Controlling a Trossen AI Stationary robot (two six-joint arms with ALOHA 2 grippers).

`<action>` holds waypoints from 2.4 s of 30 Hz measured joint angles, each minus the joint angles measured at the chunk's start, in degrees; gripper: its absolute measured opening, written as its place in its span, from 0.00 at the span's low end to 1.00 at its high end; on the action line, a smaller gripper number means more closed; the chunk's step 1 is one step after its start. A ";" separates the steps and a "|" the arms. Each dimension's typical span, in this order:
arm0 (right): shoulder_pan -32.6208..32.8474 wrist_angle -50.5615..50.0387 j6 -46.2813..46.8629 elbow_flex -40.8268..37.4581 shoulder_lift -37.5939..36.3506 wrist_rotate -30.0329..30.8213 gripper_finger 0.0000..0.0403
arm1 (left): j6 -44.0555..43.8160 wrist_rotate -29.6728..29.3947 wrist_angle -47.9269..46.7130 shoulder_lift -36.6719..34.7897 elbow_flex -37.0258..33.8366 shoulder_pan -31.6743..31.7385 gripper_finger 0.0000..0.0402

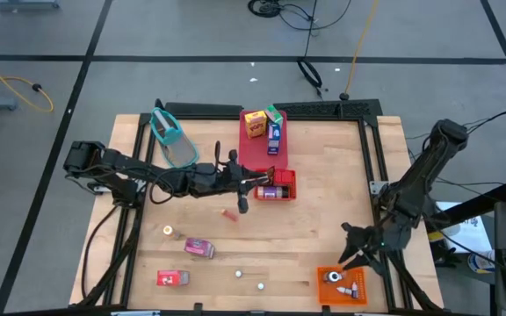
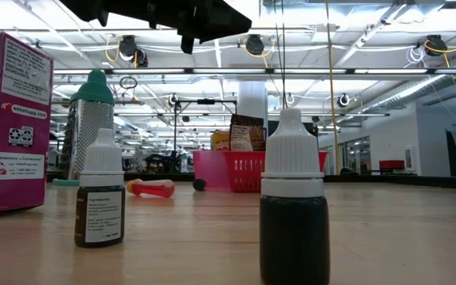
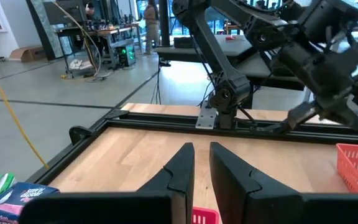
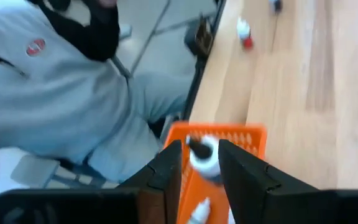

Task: Pick & Place Kitchen Items
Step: Put the top brown food coloring bottle into the orange bin

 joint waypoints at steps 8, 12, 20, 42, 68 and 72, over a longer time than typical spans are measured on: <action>-6.17 0.02 -13.02 0.00 -6.05 6.11 0.23 | 0.00 0.00 0.02 0.00 0.00 0.00 0.13; -8.74 0.02 -18.19 0.00 -6.82 7.56 0.23 | -0.02 0.04 0.09 0.00 0.00 0.00 0.13; -12.91 0.02 -23.96 0.00 -6.58 7.62 0.23 | -1.39 0.04 -5.44 -0.05 0.02 0.03 0.13; -21.62 0.00 -31.71 0.00 -6.52 8.95 0.23 | -20.74 -6.19 -38.95 0.71 0.02 2.53 0.19; -21.90 -0.01 -33.11 0.00 -6.49 8.89 0.23 | -32.28 -2.64 -28.43 17.07 0.00 3.76 0.48; -21.90 -0.02 -33.11 0.00 -6.49 8.89 0.23 | -34.07 -3.44 -28.92 19.21 0.00 3.78 0.48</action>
